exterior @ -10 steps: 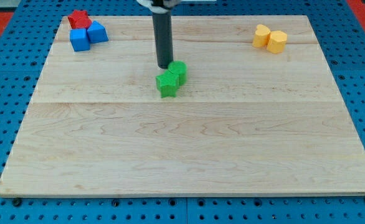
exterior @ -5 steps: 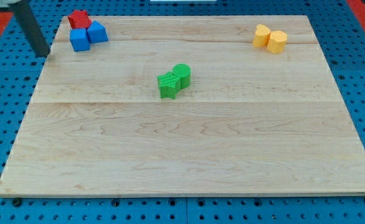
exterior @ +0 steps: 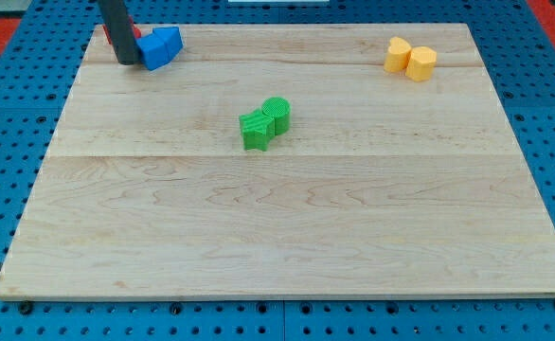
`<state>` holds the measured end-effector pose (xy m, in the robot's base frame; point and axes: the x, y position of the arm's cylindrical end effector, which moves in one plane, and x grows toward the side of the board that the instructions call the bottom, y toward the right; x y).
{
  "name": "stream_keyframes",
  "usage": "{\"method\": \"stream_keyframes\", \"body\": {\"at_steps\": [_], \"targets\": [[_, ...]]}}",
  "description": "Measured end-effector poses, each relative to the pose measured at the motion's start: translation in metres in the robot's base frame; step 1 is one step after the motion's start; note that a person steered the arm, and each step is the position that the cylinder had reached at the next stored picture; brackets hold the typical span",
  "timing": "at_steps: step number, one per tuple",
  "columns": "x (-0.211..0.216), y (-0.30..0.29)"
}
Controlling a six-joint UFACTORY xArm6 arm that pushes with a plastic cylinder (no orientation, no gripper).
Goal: Place the blue blocks to the top center
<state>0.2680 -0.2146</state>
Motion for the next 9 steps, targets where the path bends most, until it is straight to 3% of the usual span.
{"method": "stream_keyframes", "body": {"at_steps": [3, 9], "targets": [[-0.024, 0.011], [-0.050, 0.109]]}}
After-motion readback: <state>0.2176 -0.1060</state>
